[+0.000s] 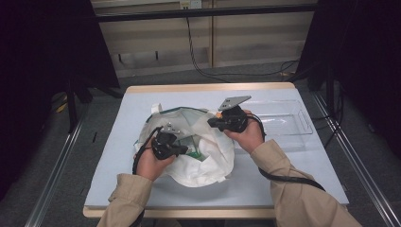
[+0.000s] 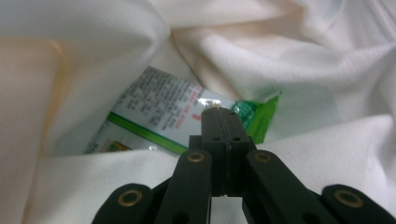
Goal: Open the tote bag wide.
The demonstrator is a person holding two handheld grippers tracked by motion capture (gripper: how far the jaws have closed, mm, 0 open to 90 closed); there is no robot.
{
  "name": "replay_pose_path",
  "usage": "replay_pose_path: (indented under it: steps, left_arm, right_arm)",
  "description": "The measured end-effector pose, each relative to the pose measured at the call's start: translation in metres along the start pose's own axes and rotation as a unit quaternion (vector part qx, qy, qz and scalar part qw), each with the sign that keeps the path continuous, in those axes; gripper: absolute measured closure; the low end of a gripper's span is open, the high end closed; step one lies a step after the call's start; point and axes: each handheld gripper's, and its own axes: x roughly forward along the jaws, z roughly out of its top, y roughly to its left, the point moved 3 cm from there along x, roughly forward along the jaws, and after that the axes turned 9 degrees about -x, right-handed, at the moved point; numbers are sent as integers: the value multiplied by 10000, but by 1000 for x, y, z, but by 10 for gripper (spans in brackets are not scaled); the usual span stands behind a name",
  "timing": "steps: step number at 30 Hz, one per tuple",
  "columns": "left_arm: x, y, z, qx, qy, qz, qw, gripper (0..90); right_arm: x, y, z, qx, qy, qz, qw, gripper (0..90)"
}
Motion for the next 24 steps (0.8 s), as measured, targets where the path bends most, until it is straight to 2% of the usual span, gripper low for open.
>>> replay_pose_path:
  steps: [2,5,12,21,24]
  left_arm:
    - [-2,0,-4,-63,-75,39,9999,900]
    - [-7,2,-10,-47,-12,-25,10000,900]
    - [-12,2,-17,-9,51,36,10000,900]
    - [-17,2,-28,-106,56,-22,9999,900]
    - [-18,1,-31,-65,64,68,9999,900]
  right_arm:
    - [0,-3,0,88,-5,-48,9999,900]
    - [-1,-8,-2,120,13,-177,9998,900]
    - [1,-21,-9,312,107,-320,9989,900]
    - [5,-23,-16,414,119,-360,9984,900]
    - [6,-24,-17,400,121,-364,9985,900]
